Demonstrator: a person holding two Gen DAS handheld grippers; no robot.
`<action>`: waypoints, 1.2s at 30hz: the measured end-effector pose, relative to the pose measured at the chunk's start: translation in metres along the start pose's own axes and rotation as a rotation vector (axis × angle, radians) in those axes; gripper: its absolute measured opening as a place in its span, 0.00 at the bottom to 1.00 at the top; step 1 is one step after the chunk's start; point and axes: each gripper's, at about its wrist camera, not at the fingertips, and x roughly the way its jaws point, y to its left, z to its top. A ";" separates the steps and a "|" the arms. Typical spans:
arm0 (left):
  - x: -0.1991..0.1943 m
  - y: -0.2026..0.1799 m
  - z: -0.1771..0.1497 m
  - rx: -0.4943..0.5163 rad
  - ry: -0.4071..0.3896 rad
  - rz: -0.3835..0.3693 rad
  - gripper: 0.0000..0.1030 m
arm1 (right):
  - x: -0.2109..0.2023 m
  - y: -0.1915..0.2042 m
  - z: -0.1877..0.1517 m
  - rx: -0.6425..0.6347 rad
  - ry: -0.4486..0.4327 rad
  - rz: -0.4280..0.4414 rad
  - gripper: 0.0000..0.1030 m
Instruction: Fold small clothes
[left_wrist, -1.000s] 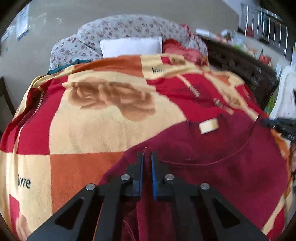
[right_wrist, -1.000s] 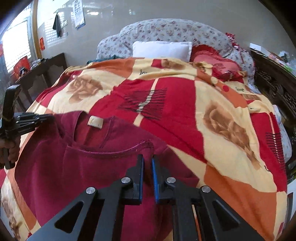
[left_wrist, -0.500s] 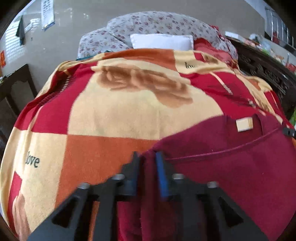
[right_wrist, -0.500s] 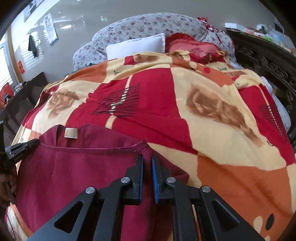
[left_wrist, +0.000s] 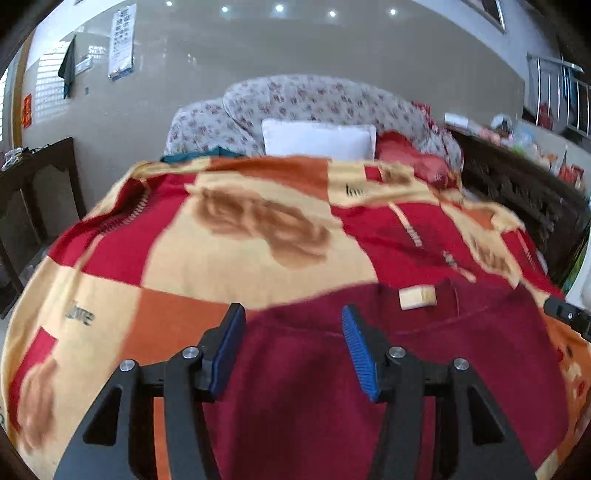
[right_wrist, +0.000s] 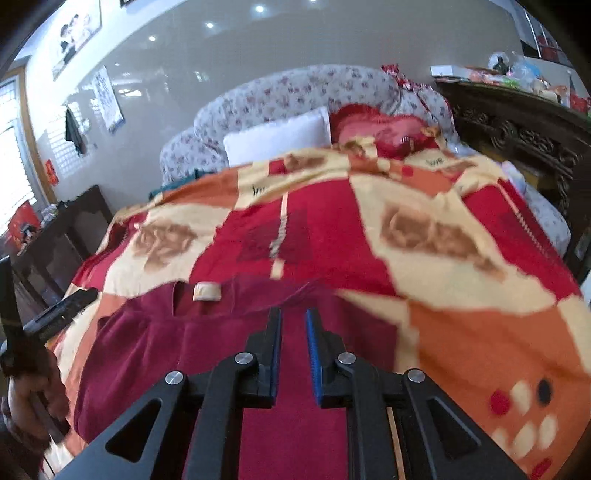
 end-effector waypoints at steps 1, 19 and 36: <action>0.005 -0.004 -0.002 0.008 0.009 0.018 0.52 | 0.006 0.007 -0.001 -0.029 0.001 -0.006 0.14; 0.070 0.042 -0.028 -0.182 0.185 0.039 0.59 | 0.080 -0.050 -0.016 0.063 0.070 0.050 0.08; 0.073 0.035 -0.026 -0.164 0.189 -0.009 0.79 | 0.081 -0.037 -0.018 0.000 0.066 -0.029 0.08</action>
